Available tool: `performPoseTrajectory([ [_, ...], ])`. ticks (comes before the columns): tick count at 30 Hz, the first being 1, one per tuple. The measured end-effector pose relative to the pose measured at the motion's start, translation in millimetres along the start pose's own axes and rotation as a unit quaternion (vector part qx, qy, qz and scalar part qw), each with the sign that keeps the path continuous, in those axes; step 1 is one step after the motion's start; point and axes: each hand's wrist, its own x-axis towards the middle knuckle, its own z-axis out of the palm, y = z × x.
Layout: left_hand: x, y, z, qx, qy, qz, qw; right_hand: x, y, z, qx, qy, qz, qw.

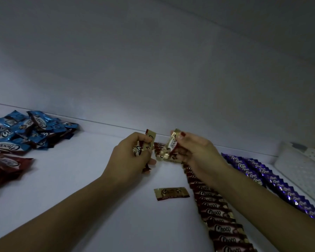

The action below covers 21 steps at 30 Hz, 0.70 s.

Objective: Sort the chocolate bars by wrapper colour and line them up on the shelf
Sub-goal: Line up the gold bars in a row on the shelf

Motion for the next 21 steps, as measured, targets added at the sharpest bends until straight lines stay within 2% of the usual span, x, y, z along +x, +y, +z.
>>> performPoseTrajectory([
  [3, -1, 0, 0, 0.011, 0.004, -0.002, 1.0, 5, -4, -11, -0.193, 0.005, -0.104, 0.976],
  [8, -1, 1, 2, 0.036, 0.001, 0.005, 0.999, 17, 4, -12, -0.383, -0.035, -0.11, 0.916],
  [12, 0, 0, 2, 0.042, 0.013, 0.008, 0.999, 30, 1, -5, -0.437, -0.08, -0.119, 0.888],
  [18, 0, -2, 3, 0.05, 0.017, 0.01, 0.999, 40, 1, -3, -0.504, -0.097, -0.131, 0.848],
  [21, 1, -2, 1, 0.052, 0.02, 0.008, 0.998, 40, -1, -9, -0.503, -0.09, -0.135, 0.849],
])
